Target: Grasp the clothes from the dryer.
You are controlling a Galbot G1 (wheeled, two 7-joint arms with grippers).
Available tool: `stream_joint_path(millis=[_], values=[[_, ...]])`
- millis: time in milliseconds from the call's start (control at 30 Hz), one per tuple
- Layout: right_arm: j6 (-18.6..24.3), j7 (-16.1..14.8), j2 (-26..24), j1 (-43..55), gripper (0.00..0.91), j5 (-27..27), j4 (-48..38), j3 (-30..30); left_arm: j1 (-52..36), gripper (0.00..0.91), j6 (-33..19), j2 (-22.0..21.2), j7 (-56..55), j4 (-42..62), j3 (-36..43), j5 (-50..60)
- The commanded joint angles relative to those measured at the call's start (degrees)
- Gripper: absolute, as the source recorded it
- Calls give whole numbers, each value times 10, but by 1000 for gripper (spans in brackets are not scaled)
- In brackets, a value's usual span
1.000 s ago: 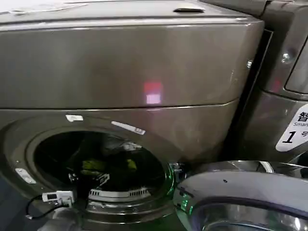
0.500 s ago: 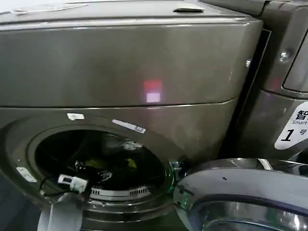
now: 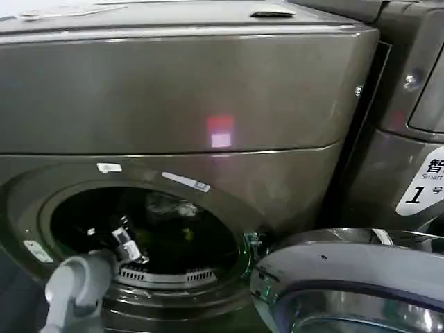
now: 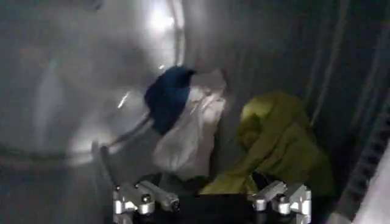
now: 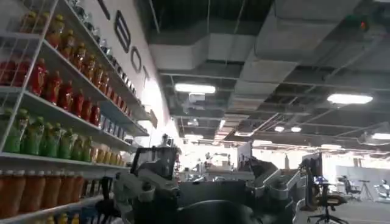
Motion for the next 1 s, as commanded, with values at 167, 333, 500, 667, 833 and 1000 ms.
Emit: stream_joint_path(millis=[167,333,500,667,833,1000], values=[[1,0,1,3,907,-1,2,-5,-59,907,-109,-10,30,92,33,46],[2,0,2,1,907,-1,2,-7,-75,907,-104,-12,30,131,48,30],[4,0,3,0,907,-1,-2,-7,-83,907,-94,-14,30,153,50,23],[5,1,5,5,907,-10,2,-13,-83,907,-79,-13,30,171,56,11],[4,1,6,7,907,-12,5,-16,-79,907,-62,-12,30,188,59,4],[4,1,7,8,907,-13,5,-18,-76,907,-49,-10,29,203,60,9]])
